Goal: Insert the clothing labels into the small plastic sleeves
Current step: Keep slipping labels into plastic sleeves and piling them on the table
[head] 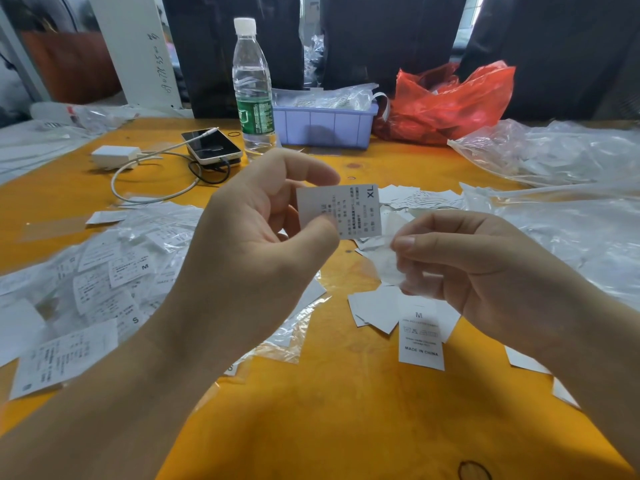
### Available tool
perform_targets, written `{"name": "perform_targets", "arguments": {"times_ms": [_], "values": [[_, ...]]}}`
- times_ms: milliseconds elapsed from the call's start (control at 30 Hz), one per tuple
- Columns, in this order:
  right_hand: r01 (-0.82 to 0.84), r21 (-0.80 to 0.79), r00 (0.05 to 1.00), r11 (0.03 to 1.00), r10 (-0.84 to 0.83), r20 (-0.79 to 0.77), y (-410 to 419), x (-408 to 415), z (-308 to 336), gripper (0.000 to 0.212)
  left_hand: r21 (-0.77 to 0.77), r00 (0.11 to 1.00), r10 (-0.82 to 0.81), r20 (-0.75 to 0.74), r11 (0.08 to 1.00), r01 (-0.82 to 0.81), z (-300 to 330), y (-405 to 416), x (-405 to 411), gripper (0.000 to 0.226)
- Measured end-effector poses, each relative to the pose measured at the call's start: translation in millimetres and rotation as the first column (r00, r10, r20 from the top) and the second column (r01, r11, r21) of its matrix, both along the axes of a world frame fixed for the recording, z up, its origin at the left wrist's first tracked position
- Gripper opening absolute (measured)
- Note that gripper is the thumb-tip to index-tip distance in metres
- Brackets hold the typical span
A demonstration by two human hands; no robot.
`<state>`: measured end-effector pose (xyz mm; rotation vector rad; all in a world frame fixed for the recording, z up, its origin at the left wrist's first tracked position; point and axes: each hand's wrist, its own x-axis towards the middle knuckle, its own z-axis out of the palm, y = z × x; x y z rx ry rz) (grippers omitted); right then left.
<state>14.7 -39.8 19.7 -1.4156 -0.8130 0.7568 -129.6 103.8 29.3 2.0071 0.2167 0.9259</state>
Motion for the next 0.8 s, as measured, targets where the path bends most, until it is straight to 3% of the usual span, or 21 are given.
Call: {"name": "perform_targets", "arguments": {"times_ms": [100, 167, 700, 800], "values": [[-0.009, -0.007, 1.0, 1.0, 0.009, -0.012, 0.4, 0.3, -0.6, 0.012, 0.019, 1.0, -0.002, -0.006, 1.0, 0.002, -0.5, -1.7, -0.6, 0.018], [-0.01, -0.007, 1.0, 1.0, 0.01, -0.02, 0.6, 0.6, -1.3, 0.001, 0.025, 1.0, 0.001, -0.015, 1.0, -0.001, -1.7, -2.9, -0.3, 0.017], [0.014, 0.017, 0.997, 1.0, -0.012, -0.078, 1.3, -0.8, -1.6, 0.002, 0.079, 0.995, 0.011, -0.095, 0.997, -0.004, -9.5, -2.6, 4.4, 0.013], [0.025, 0.015, 0.996, 1.0, -0.023, -0.082, 0.5, -1.0, -0.8, 0.011, 0.08, 0.994, 0.001, -0.107, 0.997, 0.008, -10.1, -1.5, 4.6, 0.014]]}}
